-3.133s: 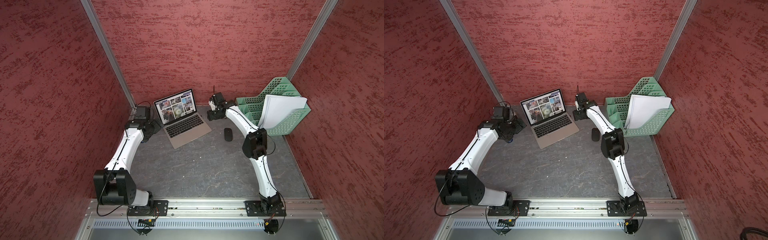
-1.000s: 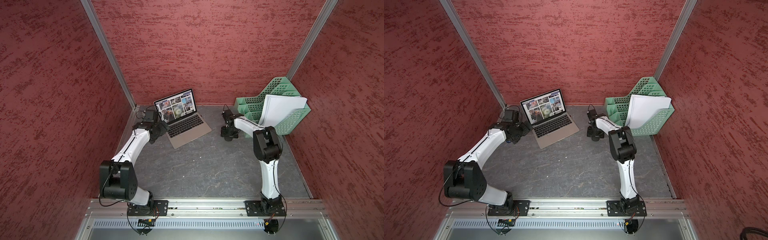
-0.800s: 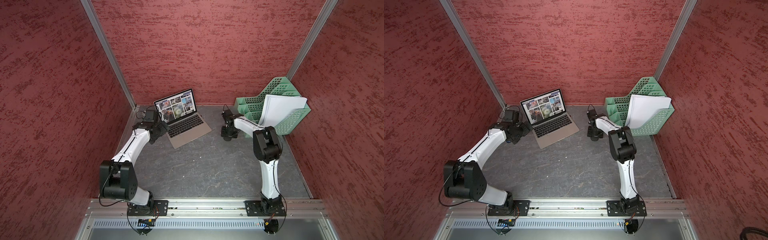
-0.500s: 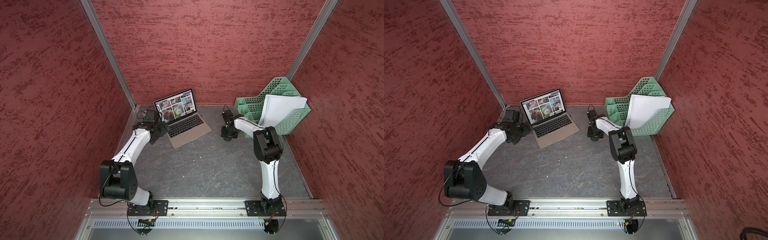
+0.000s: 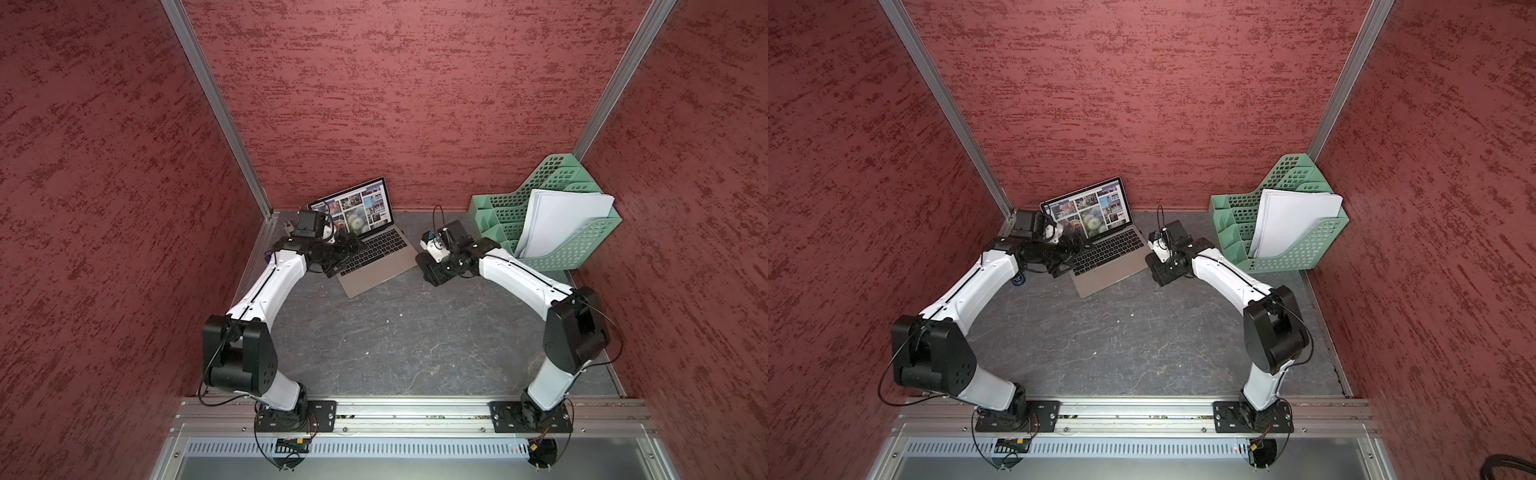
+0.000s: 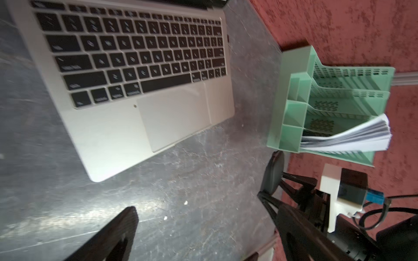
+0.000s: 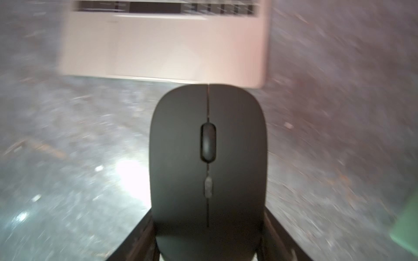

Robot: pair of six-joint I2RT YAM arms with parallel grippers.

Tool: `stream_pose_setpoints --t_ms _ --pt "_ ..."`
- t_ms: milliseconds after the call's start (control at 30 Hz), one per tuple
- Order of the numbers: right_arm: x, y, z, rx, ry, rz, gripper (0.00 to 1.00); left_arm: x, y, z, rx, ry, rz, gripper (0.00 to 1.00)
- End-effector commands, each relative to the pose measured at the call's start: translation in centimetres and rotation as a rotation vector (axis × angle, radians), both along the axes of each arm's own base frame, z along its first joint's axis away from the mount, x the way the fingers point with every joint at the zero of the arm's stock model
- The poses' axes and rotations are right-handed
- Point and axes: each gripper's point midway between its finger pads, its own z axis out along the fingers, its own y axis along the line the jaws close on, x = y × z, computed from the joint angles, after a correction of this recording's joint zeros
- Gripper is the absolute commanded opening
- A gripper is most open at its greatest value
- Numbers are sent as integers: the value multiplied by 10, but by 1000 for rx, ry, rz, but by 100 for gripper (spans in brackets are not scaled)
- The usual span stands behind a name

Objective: Remove the wireless mouse receiver from the laptop
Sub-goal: Pick up the mouse from the center of the board, then place the mouse at the center of the board.

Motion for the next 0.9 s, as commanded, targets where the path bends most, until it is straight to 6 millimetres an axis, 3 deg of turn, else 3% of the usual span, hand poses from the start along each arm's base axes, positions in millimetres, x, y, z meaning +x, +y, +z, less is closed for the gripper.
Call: stream_pose_setpoints --t_ms 0,367,633,867 --pt "-6 27 15 65 -85 140 45 -12 -41 6 -196 23 -74 100" --pt "-15 51 20 111 -73 176 45 -19 -90 -18 -185 11 3 100" --pt "-23 63 10 119 -46 212 45 -11 -95 -22 -134 -51 86 100" --pt "-24 70 11 137 -40 227 45 -7 -104 -37 -122 -68 154 99"
